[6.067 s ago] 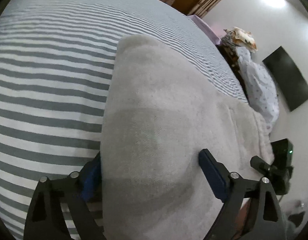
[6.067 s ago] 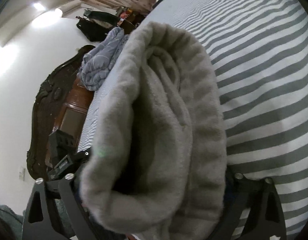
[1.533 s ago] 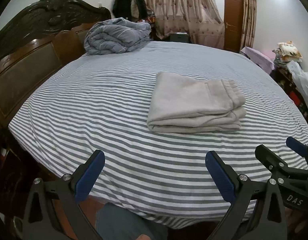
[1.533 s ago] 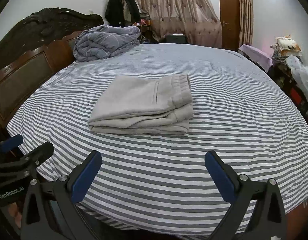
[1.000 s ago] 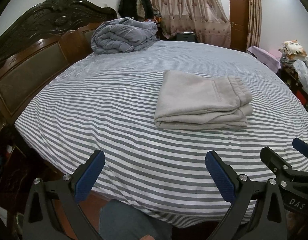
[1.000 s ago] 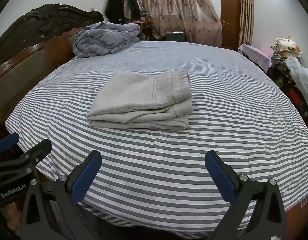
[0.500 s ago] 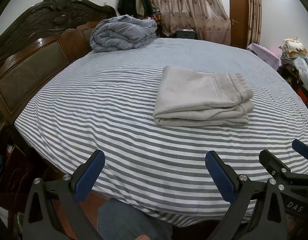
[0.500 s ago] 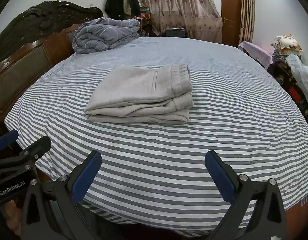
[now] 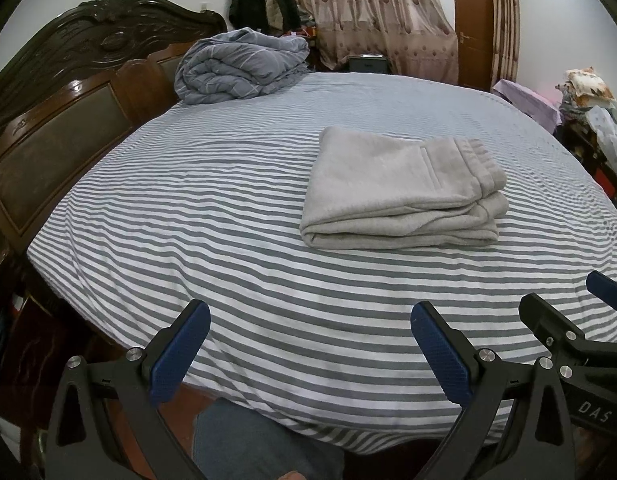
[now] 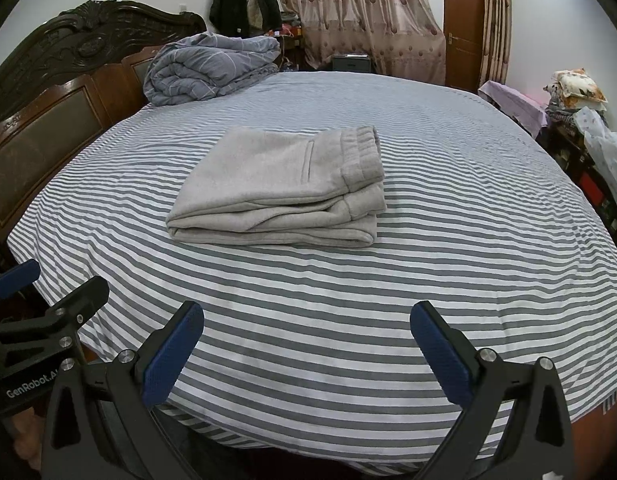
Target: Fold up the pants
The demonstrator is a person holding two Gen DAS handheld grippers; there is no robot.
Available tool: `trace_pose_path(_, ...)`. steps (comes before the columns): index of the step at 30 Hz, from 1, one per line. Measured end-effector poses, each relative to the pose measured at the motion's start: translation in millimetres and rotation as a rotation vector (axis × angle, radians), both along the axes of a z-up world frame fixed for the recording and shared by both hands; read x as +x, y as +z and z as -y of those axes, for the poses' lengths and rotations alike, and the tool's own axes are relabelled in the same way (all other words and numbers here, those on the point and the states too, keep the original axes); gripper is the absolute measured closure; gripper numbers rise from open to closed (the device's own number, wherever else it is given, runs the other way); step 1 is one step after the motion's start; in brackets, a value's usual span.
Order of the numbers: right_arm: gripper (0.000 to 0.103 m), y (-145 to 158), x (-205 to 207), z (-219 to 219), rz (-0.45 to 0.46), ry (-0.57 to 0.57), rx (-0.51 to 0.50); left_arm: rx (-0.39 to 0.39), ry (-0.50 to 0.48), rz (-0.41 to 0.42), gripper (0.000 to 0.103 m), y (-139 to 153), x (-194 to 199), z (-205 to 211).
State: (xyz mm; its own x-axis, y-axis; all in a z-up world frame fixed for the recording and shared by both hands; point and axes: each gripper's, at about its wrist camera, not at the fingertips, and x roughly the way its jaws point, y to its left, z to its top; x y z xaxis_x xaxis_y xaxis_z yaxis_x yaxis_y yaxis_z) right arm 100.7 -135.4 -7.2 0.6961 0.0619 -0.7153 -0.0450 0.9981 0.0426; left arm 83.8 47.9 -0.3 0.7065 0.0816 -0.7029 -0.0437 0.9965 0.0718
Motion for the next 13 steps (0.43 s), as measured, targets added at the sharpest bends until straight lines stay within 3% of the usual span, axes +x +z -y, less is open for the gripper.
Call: trace_pose_path(13,0.001,-3.4,1.4,8.0,-0.004,-0.007,-0.002,-0.008,-0.004,-0.005,0.004,-3.5,0.3,1.2)
